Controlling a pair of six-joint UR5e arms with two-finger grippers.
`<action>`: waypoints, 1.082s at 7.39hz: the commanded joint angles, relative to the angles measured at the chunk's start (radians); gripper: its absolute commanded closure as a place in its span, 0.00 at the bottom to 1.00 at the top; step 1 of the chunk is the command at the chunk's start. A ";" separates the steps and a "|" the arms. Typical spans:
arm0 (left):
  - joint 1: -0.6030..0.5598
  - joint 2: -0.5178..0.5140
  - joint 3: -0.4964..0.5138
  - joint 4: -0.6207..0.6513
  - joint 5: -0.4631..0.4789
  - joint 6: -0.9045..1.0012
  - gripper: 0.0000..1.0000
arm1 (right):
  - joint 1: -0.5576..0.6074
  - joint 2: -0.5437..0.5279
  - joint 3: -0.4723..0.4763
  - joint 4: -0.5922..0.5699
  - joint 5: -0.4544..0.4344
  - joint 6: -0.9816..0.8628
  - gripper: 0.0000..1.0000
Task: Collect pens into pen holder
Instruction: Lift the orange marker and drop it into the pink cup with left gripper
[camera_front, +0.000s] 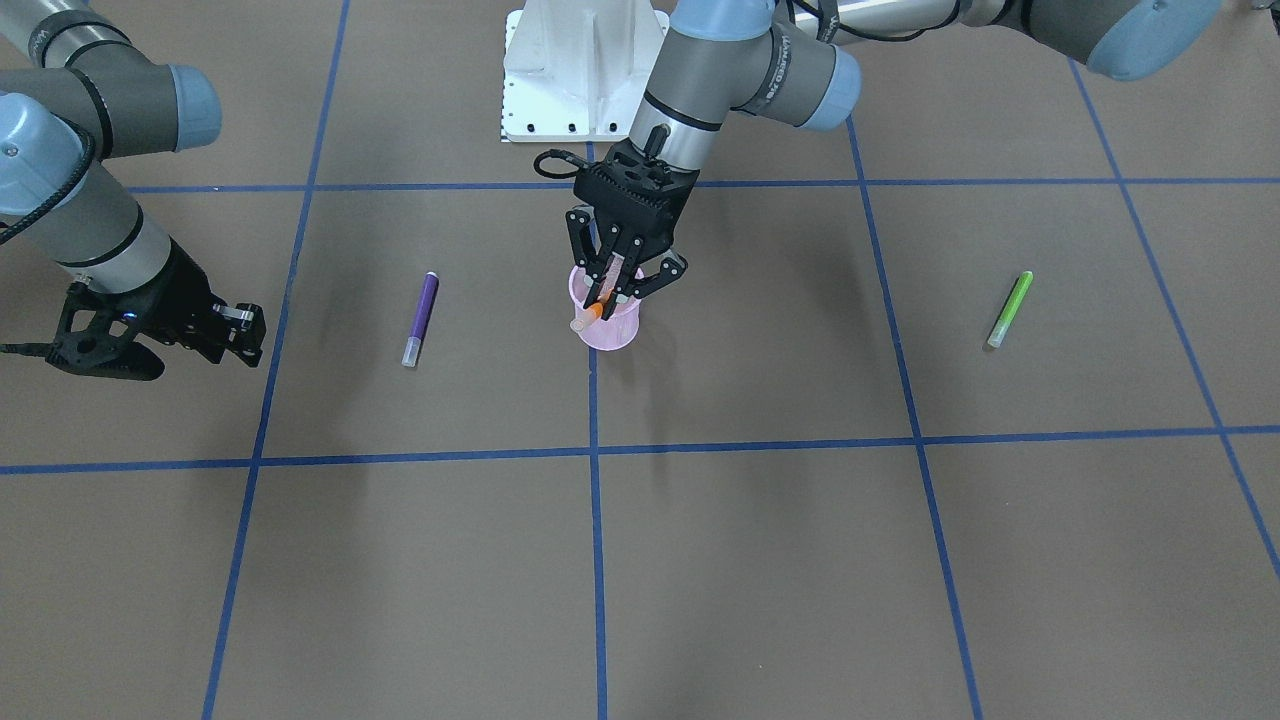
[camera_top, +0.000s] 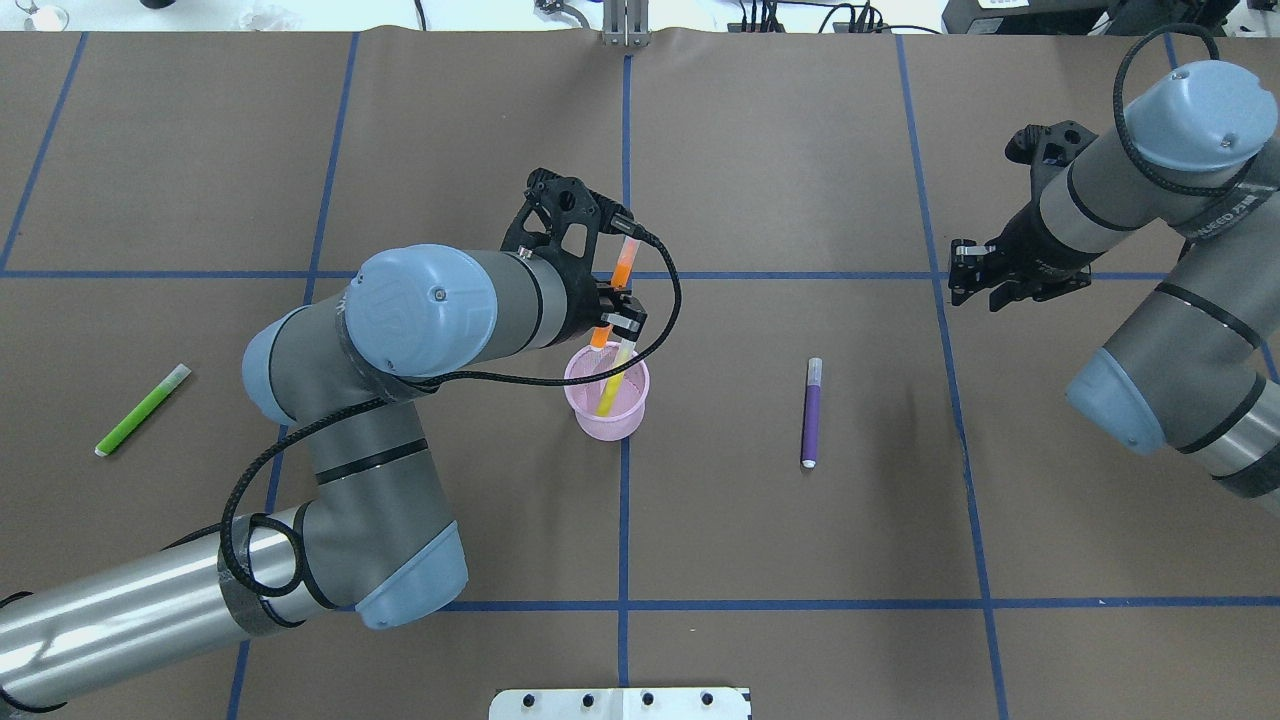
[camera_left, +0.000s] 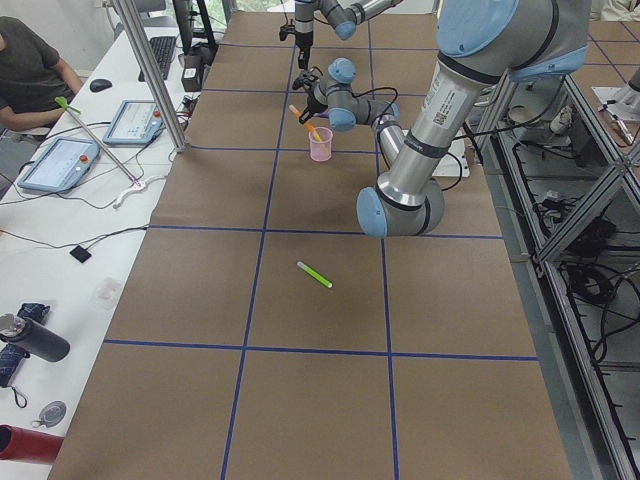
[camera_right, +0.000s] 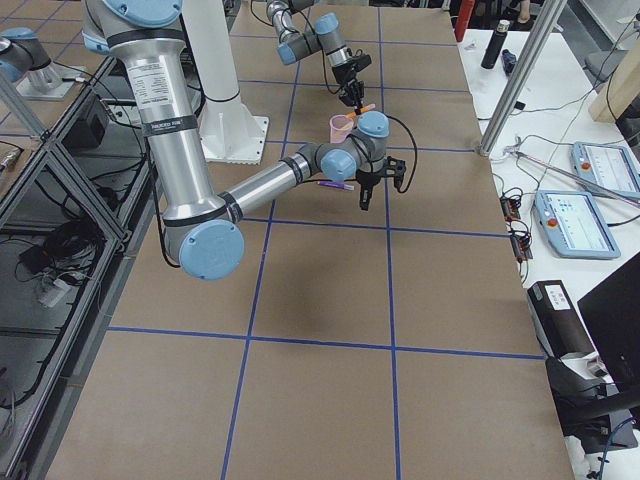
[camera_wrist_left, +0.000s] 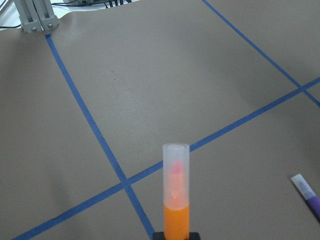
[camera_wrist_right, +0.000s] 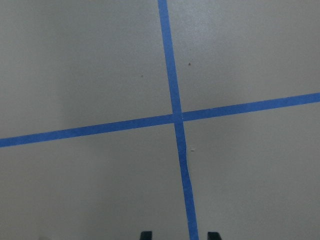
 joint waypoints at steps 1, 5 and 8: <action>0.035 0.026 -0.007 -0.002 0.001 -0.006 1.00 | -0.001 0.001 0.006 0.000 0.005 0.010 0.51; 0.043 0.049 -0.014 0.003 -0.001 -0.012 0.28 | -0.077 0.017 0.018 0.001 0.003 0.039 0.37; 0.029 0.225 -0.197 0.012 -0.008 -0.124 0.01 | -0.197 0.081 0.010 0.034 -0.011 0.201 0.22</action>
